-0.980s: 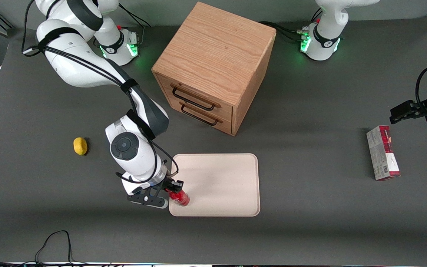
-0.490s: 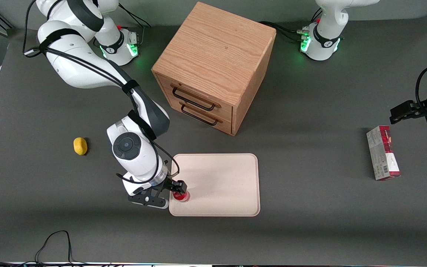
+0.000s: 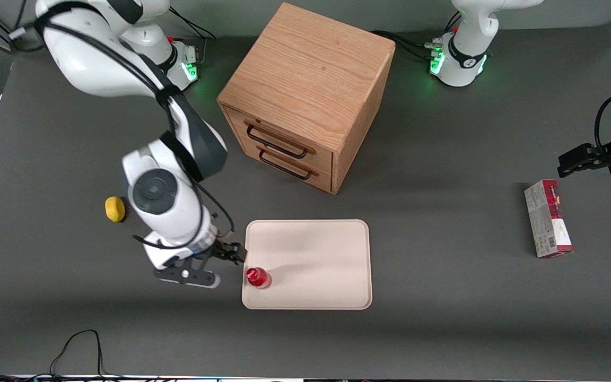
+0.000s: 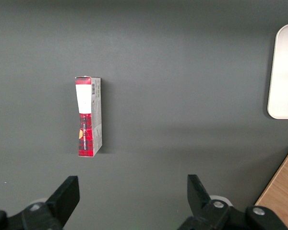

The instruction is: Place coke bottle on tray

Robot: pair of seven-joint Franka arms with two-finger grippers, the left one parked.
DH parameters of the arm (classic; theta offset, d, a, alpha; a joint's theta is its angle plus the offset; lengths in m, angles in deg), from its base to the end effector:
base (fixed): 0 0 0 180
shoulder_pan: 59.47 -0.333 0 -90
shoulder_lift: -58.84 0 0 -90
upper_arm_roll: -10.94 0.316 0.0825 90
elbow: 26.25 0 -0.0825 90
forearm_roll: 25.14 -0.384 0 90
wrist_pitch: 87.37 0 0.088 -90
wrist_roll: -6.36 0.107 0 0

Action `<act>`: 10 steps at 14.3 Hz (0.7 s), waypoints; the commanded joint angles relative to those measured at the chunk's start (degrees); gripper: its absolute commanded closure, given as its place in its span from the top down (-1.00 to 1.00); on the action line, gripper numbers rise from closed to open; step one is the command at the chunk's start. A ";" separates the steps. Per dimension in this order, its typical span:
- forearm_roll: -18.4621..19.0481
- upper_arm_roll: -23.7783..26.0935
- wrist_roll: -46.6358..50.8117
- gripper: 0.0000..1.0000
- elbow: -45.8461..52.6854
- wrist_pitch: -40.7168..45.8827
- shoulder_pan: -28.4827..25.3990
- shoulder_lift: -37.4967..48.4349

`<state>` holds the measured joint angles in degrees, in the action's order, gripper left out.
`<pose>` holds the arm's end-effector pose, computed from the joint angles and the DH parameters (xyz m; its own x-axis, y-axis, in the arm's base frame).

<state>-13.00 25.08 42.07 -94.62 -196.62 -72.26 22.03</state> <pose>0.6887 0.2778 0.4244 0.9838 -0.1451 0.1054 -0.1455 -0.9893 -0.0038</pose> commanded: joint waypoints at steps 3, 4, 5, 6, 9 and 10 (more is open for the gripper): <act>-7.30 -6.85 -17.92 1.00 -24.59 4.90 5.13 24.92; -8.17 -9.37 -21.09 1.00 -26.44 7.45 5.22 28.43; -10.53 -12.62 -22.95 1.00 -28.46 8.78 5.14 31.86; -13.08 -15.00 -25.58 1.00 -30.05 9.14 5.14 34.94; -13.63 -19.14 -31.56 1.00 -31.47 15.45 4.78 40.41; -13.46 -19.76 -32.97 1.00 -31.47 17.30 4.78 41.38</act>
<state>-25.11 6.72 12.29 -123.07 -181.23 -66.63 59.92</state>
